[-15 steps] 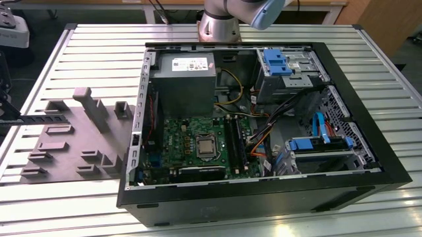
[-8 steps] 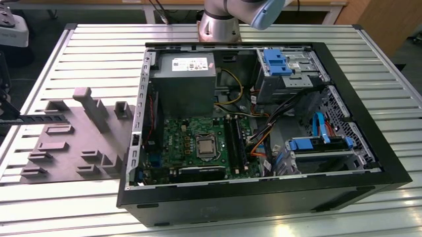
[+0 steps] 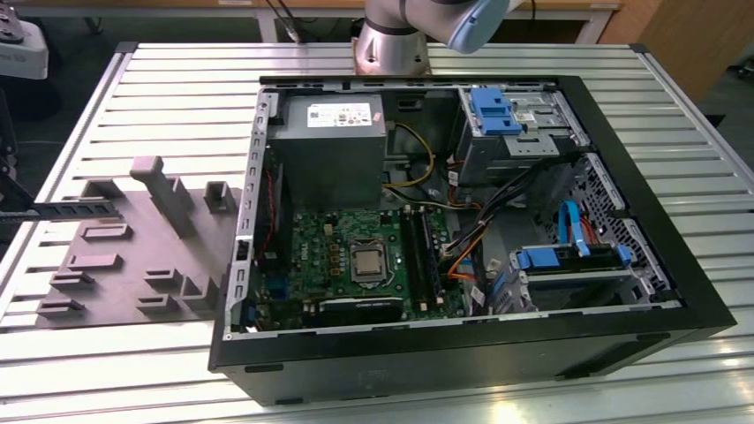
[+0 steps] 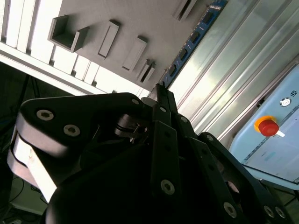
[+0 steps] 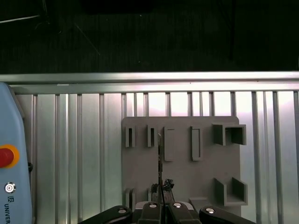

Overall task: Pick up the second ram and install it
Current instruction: 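Pick up the second ram and move it above second insertion slot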

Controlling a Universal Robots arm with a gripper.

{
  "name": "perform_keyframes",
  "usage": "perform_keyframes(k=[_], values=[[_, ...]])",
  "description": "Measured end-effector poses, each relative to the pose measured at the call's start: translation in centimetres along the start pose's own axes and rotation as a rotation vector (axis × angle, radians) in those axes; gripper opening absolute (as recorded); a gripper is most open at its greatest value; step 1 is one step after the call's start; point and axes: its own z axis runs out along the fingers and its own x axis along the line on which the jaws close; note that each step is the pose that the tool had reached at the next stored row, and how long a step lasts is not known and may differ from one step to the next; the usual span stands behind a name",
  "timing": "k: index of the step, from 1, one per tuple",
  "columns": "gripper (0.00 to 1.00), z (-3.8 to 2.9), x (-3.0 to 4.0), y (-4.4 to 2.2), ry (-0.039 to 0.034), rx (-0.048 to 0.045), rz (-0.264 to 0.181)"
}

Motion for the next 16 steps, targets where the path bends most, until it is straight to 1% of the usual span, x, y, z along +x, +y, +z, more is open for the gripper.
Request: perform_keyframes(k=[16], values=[[0.12,-0.27,-0.04,0.01,-0.0001,0.0002,0.000]])
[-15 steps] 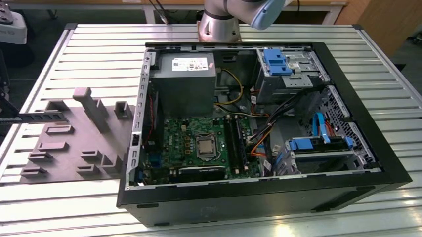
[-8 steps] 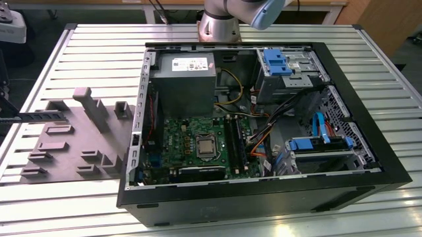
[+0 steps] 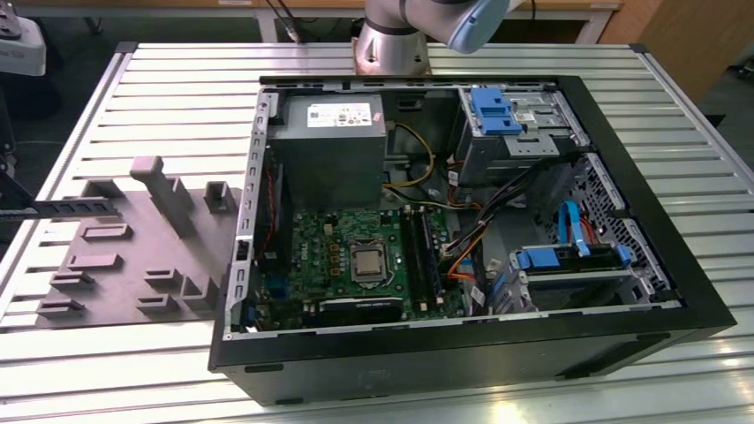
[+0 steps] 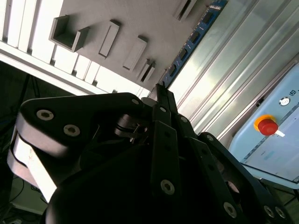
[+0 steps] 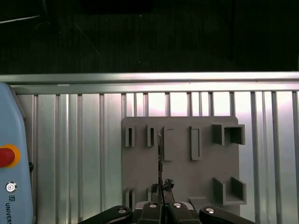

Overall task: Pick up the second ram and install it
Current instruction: 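Pick up the second ram and move it above second insertion slot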

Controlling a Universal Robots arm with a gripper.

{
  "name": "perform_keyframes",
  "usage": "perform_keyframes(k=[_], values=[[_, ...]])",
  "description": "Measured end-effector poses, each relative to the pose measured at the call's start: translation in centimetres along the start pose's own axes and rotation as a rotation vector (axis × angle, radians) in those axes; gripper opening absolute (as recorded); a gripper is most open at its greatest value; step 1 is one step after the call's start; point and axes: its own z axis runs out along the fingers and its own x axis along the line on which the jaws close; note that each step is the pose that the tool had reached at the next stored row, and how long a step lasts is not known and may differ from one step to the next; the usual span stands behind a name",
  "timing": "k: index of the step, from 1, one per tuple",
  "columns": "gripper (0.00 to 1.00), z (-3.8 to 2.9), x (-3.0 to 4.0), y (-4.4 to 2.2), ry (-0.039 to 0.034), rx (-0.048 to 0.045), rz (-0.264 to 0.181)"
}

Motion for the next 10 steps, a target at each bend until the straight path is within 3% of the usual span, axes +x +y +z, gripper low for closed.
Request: perform_keyframes(k=[10], values=[[0.12,-0.22,-0.02,0.01,0.0001,-0.0001,0.000]])
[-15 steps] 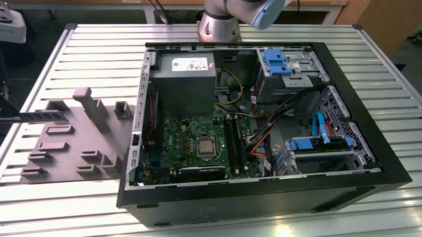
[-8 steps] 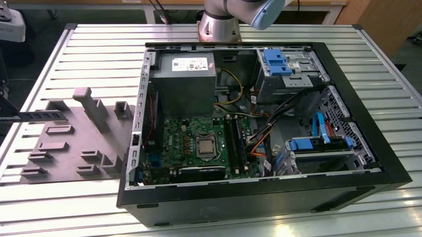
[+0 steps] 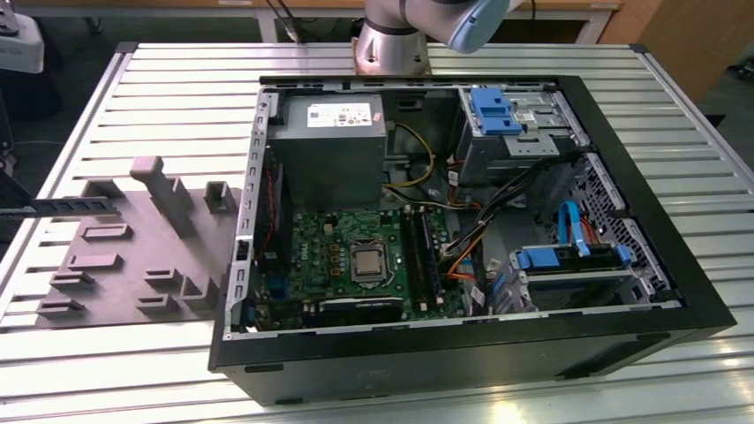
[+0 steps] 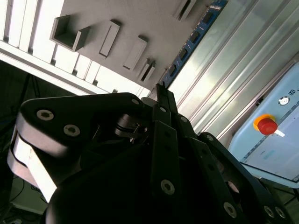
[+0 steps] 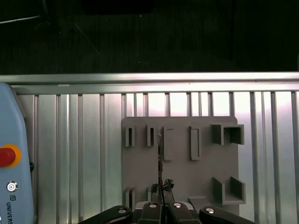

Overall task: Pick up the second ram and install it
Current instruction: 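Pick up the second ram and move it above second insertion slot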

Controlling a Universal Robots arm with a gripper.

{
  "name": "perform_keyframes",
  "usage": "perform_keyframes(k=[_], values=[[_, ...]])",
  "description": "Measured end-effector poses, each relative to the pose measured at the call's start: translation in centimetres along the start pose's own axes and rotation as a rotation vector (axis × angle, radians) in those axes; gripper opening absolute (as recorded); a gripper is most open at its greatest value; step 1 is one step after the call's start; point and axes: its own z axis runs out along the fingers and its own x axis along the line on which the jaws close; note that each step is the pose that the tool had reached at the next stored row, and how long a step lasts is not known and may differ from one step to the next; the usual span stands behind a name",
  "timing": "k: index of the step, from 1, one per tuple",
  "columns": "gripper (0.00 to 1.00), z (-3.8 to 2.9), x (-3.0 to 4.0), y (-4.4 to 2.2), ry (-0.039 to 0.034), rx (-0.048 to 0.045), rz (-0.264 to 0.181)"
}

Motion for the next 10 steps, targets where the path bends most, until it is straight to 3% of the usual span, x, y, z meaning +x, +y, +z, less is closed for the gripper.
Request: perform_keyframes(k=[10], values=[[0.12,-0.23,-0.01,0.01,0.0000,0.0000,0.000]])
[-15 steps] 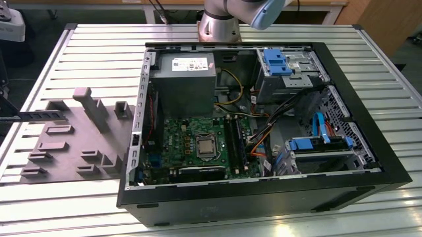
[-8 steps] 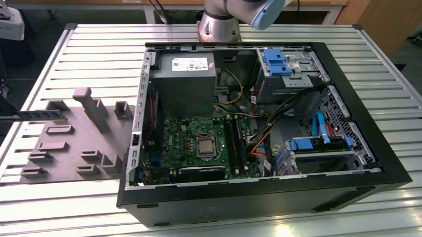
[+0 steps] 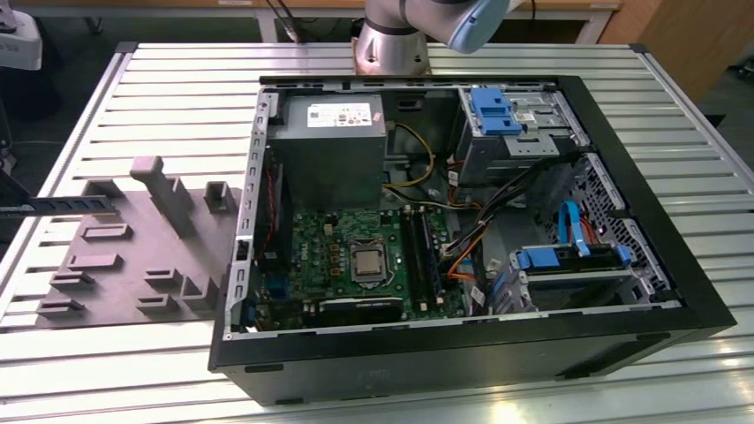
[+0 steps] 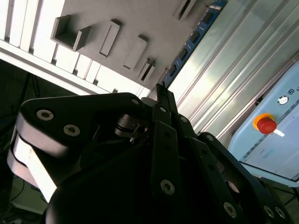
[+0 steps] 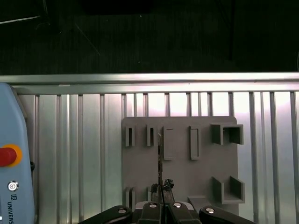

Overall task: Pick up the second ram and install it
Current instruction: 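Pick up the second ram and move it above second insertion slot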

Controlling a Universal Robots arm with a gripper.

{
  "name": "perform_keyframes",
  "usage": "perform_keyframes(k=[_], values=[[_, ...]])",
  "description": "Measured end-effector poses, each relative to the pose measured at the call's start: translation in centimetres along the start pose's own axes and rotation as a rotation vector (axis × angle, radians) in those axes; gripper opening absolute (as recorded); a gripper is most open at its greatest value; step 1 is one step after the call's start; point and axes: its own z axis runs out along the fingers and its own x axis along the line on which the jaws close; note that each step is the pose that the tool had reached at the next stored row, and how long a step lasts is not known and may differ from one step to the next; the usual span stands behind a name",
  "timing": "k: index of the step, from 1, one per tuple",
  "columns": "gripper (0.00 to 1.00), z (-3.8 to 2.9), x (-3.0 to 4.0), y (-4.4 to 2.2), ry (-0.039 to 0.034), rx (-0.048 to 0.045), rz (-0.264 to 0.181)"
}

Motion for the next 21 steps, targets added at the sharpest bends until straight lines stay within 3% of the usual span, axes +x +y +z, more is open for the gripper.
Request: perform_keyframes(k=[21], values=[[0.12,-0.47,-0.05,0.02,0.0000,0.0000,0.000]])
